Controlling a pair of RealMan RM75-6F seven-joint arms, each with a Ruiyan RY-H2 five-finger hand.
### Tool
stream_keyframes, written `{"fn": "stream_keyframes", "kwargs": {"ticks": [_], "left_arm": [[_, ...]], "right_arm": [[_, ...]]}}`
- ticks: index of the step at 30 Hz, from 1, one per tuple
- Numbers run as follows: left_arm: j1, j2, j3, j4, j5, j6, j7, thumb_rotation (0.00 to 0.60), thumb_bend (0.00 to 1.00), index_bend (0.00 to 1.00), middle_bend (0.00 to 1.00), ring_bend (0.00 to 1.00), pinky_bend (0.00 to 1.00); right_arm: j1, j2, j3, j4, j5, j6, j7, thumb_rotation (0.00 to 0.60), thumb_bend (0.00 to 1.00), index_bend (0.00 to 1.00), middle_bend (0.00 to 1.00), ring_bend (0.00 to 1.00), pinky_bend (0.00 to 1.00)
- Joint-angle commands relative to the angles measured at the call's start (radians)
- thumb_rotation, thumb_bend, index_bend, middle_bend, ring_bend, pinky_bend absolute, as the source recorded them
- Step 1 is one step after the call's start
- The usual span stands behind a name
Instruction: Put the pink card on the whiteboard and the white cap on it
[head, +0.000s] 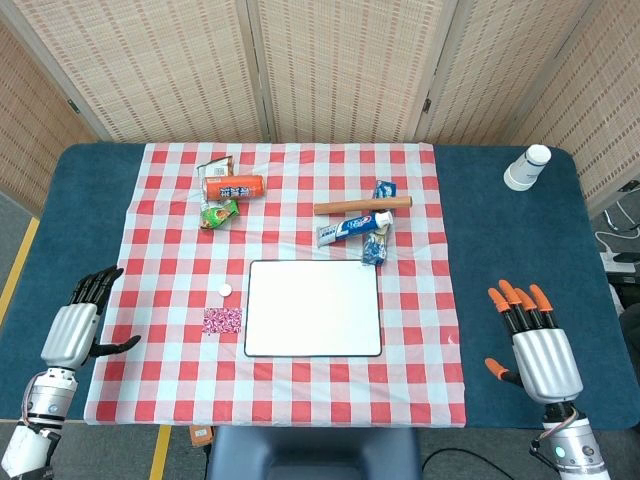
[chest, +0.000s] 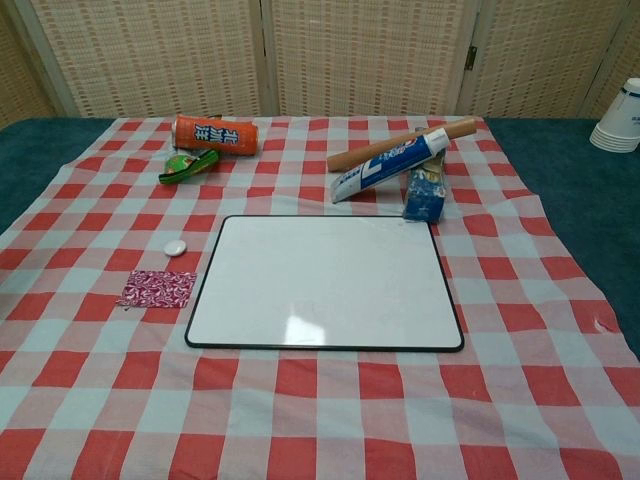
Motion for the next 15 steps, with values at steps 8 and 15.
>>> {"fn": "stream_keyframes", "kwargs": {"ticks": [8,15], "left_arm": [[-0.002,0.000,0.003,0.002,0.012,0.000,-0.005,0.581,0.15,0.00,0.00,0.00,0.00],[-0.009,0.003,0.018,0.030,0.098,0.020,-0.088,0.548,0.17,0.00,0.00,0.00,0.00]], "right_arm": [[-0.005,0.006,-0.001,-0.007,-0.007,-0.002,0.000,0.560,0.00,0.00,0.00,0.00,0.05],[-0.007,0.007,0.002,-0.013,-0.003,-0.008,-0.004,0.561,0.00,0.00,0.00,0.00,0.05]]}}
